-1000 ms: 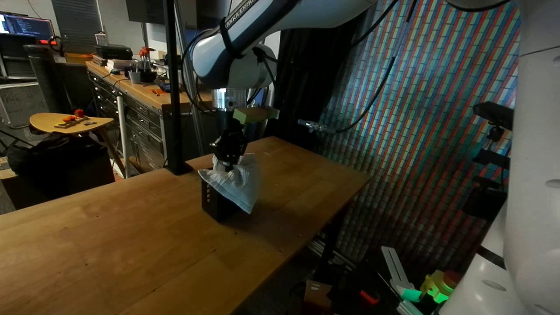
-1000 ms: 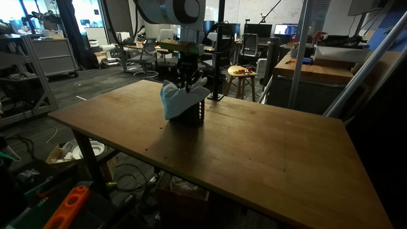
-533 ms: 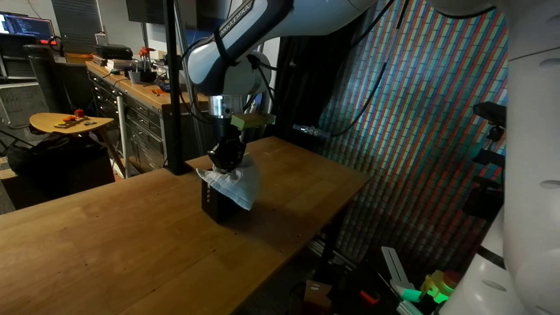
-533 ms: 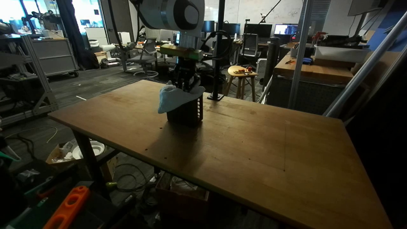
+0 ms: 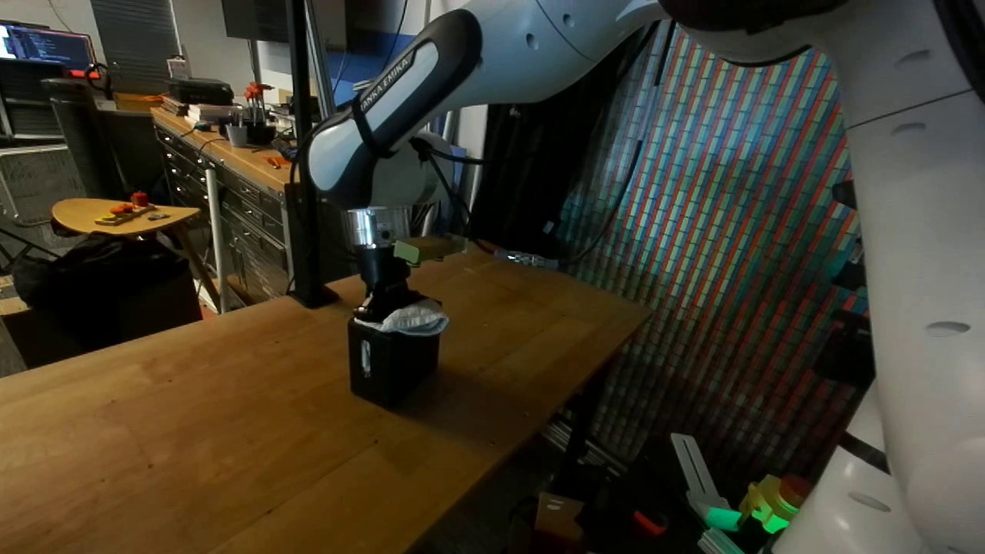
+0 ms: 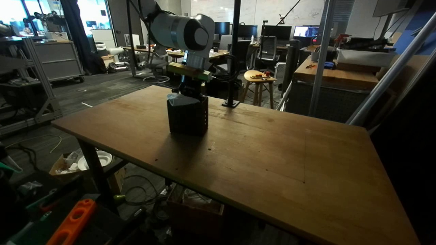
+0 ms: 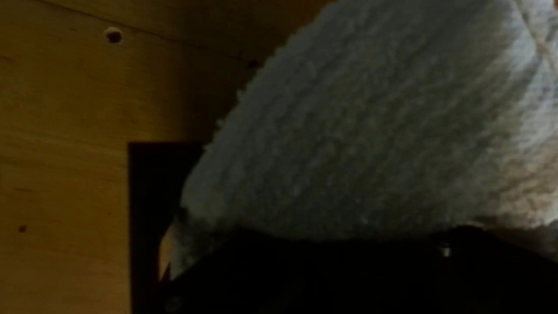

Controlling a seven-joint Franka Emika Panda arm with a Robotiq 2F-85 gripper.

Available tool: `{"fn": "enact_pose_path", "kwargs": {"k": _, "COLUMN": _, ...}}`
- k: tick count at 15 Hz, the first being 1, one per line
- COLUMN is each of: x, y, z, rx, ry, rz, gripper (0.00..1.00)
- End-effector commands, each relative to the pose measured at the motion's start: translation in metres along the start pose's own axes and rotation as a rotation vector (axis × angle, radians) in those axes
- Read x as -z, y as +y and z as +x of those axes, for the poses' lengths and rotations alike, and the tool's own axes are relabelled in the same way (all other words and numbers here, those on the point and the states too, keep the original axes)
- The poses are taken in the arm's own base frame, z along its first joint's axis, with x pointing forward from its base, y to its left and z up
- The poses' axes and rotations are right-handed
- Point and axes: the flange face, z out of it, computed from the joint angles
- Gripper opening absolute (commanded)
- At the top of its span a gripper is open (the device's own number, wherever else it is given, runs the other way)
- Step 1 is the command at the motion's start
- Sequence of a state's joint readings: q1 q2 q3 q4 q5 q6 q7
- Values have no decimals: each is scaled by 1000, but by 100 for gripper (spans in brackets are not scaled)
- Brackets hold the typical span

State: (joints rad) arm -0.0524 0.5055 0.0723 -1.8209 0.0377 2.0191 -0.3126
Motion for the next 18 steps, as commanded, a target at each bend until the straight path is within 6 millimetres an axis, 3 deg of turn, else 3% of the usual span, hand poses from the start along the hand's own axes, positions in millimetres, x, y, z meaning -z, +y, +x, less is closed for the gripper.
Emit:
{"fn": "enact_pose_path", "kwargs": {"k": 1, "x": -13, "y": 5, "z": 3, "rx": 17, "ry": -39, "rz": 32, "gripper": 9}}
{"fn": "enact_pose_path", "kwargs": {"k": 5, "x": 15, "y": 11, "z": -9, "rx": -5, "ry": -16, "rz": -5, "gripper": 13}}
{"fn": "enact_pose_path", "kwargs": {"k": 6, "x": 27, "y": 10, "z": -13, "rx": -2, "ry": -10, "rz": -27, "gripper": 41}}
{"fn": "enact_pose_path", "kwargs": {"k": 8, "x": 47, "y": 10, "z": -19, "rx": -4, "ry": 2, "rz": -67, "gripper": 49}}
{"fn": "enact_pose_path", "kwargs": {"k": 14, "x": 102, "y": 3, "z": -37, "rx": 5, "ry": 33, "rz": -152, "gripper": 93}}
{"fn": "enact_pose_path", "kwargs": {"k": 18, "x": 113, "y": 1, "z": -53, "rx": -17, "ry": 42, "rz": -157, "gripper": 99}}
